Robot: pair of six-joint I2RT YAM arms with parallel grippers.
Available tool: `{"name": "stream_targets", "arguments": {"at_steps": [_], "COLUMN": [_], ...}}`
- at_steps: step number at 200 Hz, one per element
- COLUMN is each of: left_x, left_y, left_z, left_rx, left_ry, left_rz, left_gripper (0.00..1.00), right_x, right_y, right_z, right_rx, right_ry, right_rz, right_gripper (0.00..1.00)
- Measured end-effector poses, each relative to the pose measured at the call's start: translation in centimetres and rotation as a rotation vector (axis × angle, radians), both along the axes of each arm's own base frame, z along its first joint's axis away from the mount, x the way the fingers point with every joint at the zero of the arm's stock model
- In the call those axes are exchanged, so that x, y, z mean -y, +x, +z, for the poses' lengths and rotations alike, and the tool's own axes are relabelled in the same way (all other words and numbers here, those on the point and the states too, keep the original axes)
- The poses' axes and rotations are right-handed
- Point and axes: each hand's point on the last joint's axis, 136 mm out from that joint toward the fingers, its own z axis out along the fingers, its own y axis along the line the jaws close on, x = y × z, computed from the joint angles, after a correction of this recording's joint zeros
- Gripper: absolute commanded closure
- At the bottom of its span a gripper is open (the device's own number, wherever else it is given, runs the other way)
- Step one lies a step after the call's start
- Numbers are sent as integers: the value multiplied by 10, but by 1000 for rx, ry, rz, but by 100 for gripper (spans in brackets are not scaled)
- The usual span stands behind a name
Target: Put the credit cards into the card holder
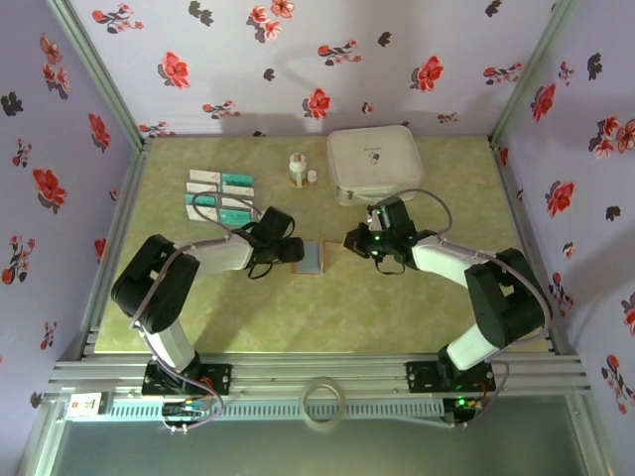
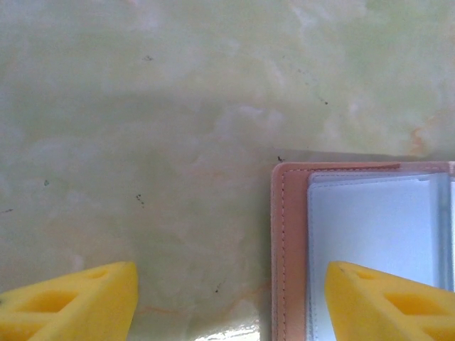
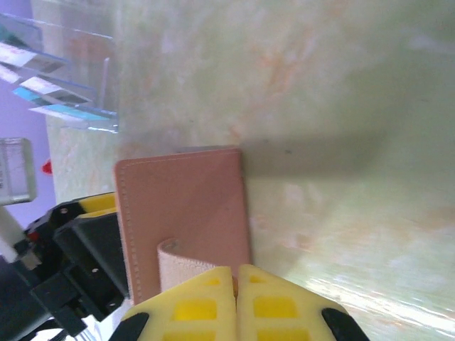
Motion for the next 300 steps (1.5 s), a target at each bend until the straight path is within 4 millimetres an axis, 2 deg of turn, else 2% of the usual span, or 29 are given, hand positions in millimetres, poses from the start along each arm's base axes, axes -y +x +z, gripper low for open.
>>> {"name": "stream_targets", "arguments": {"at_steps": [45,59,89,99,124,148,182,203,227,242,256,272,300], "left_x": [2,2,2,3,5,10,15,16,18,18,18,18,18], "left_y": [-2,-3,-3,-3,-4,-7,-9,-10,-11,-11,-11,-11,-11], "left_z": [-2,-3,-3,-3,-3,-2,-2,-2,-3,-2,-2,-3,-2], "left_rx": [2,3,7,7,8,7,8,5,4,3,3,2,1], "left_ry": [91,101,120,125,136,137,142,142,144,144,144,145,145], "left_rz": [-28,-31,-34,-34,-43,-58,-73,-77,-82,-82,-81,-82,-82], "left_gripper": [31,31,31,31,31,31,31,31,31,31,31,31,31], "right_x": [23,29,40,43,49,56,53,36,7,-9,-23,-34,-37], "right_y": [-3,-1,-4,-6,-14,-18,-14,-10,-14,-17,-18,-19,-18], "right_z": [-19,-23,-39,-45,-52,-38,24,59,78,78,71,53,18], "right_rx": [-47,-51,-77,-89,-118,-99,49,138,180,178,162,128,65], "right_ry": [-23,-36,-99,-122,-167,-188,-170,-147,-130,-126,-125,-131,-155], "right_rz": [-48,-60,-68,-60,-57,-68,-79,-47,16,55,86,110,116], "right_gripper": [98,92,64,61,59,60,66,72,80,86,90,94,99]}}
